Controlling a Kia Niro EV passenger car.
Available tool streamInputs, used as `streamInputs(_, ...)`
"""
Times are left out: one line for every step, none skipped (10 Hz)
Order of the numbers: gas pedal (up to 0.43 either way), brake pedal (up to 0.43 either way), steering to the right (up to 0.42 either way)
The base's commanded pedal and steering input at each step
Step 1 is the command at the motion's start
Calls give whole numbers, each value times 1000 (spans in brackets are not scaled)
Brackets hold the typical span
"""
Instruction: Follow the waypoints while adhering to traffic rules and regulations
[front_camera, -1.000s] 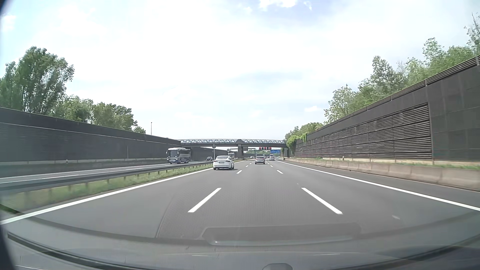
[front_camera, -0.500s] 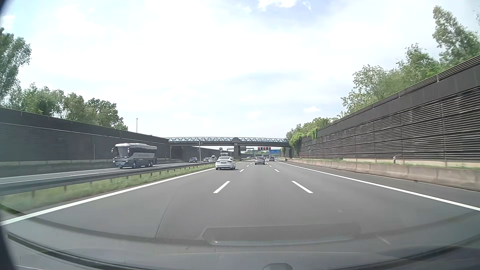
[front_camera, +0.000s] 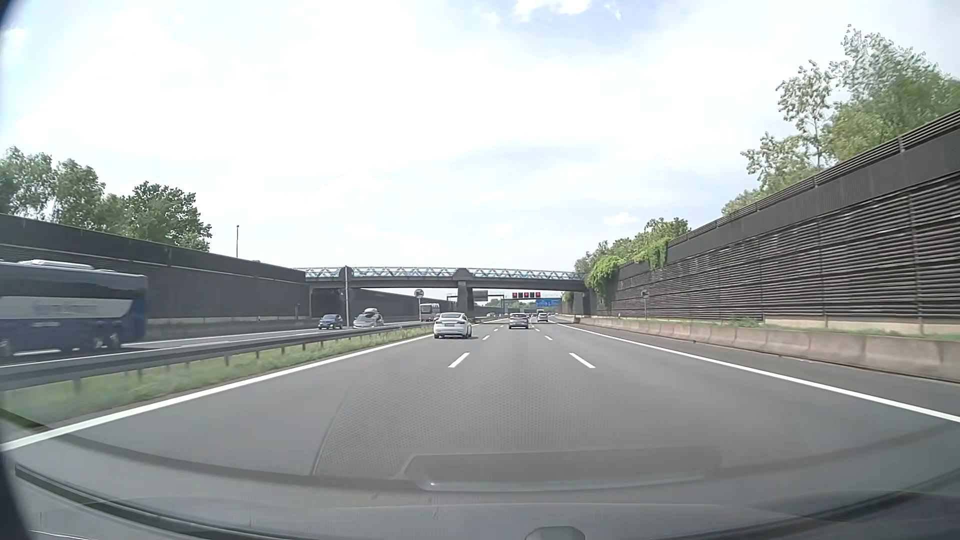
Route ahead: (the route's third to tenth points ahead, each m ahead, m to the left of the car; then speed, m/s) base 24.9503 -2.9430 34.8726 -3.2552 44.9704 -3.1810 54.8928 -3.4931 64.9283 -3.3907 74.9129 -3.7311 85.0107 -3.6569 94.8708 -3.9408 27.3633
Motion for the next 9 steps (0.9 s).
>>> streamInputs(260,0,2)
streamInputs(260,0,1)
streamInputs(260,0,2)
streamInputs(260,0,2)
streamInputs(260,0,2)
streamInputs(260,0,2)
streamInputs(260,0,2)
streamInputs(268,0,2)
streamInputs(268,0,2)
